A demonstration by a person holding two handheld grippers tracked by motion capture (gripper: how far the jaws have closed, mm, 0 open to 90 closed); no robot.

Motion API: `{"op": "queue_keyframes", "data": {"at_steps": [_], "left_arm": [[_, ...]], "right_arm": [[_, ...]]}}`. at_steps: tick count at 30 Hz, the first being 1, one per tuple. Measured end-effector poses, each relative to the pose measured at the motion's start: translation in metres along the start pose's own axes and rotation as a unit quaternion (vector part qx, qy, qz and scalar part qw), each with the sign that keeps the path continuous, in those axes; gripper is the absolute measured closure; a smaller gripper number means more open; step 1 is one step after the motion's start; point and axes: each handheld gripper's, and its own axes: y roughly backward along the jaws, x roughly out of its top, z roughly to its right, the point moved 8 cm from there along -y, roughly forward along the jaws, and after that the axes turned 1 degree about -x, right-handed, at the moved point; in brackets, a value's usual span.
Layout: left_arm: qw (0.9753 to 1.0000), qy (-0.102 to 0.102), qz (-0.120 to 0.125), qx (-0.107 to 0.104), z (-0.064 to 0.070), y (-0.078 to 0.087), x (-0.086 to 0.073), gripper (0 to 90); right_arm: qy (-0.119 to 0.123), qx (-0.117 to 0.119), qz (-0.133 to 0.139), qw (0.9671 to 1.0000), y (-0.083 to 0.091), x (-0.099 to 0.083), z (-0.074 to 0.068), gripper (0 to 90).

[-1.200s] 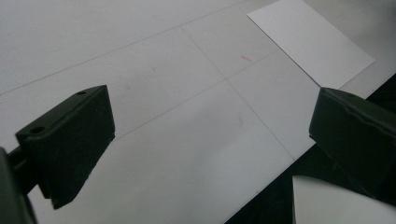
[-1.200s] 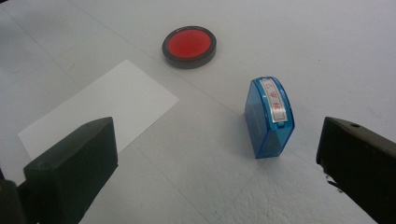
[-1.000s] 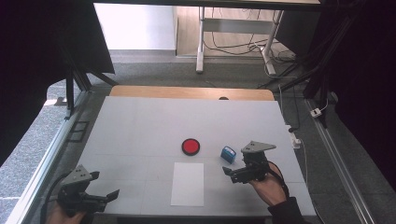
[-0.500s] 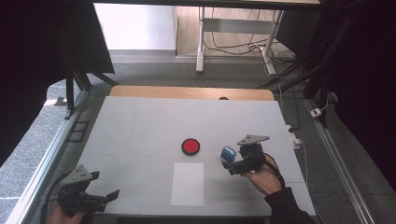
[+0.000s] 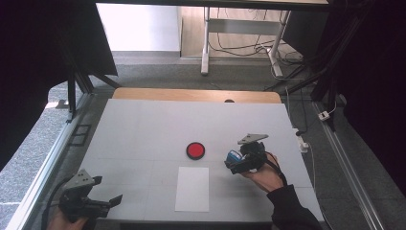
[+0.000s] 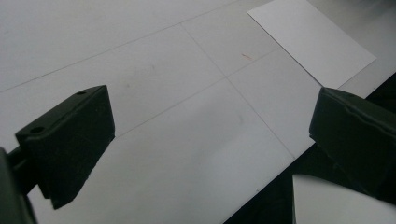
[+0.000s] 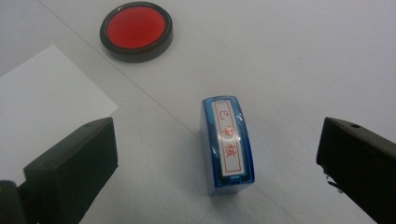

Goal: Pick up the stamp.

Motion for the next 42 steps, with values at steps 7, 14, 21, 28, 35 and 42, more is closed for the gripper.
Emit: {"op": "queue_keyframes", "data": {"at_steps": [7,14,21,28,35,42], "left_arm": [[1.0000,0.001,0.000,0.000,-0.0001,-0.0001,0.0000,0.4],[1.0000,0.000,-0.001,-0.001,-0.0001,-0.0003,-0.0001,0.4],[1.0000,0.000,-0.002,-0.002,-0.0001,-0.0004,-0.0002,0.4],[1.0000,0.000,-0.002,-0.002,-0.0001,-0.0004,-0.0002,0.4],[1.0000,-0.001,-0.002,-0.001,0.0000,-0.0002,-0.0002,0.3],[1.0000,0.000,-0.001,-0.002,0.0000,-0.0003,-0.0001,0.3]], "right_arm": [[0.016,-0.004,-0.016,0.9997,-0.0043,-0.0012,0.0046,16.0],[0.008,0.017,-0.024,0.9995,-0.0012,-0.0004,0.0080,41.8],[0.013,0.034,-0.035,0.9987,-0.0019,0.0003,0.0059,58.0],[0.019,0.033,-0.042,0.9984,-0.0031,0.0010,0.0076,71.0],[0.028,0.030,-0.044,0.9982,-0.0024,0.0006,0.0075,71.3],[0.026,0.030,-0.033,0.9987,0.0043,0.0038,0.0059,71.4]]}}
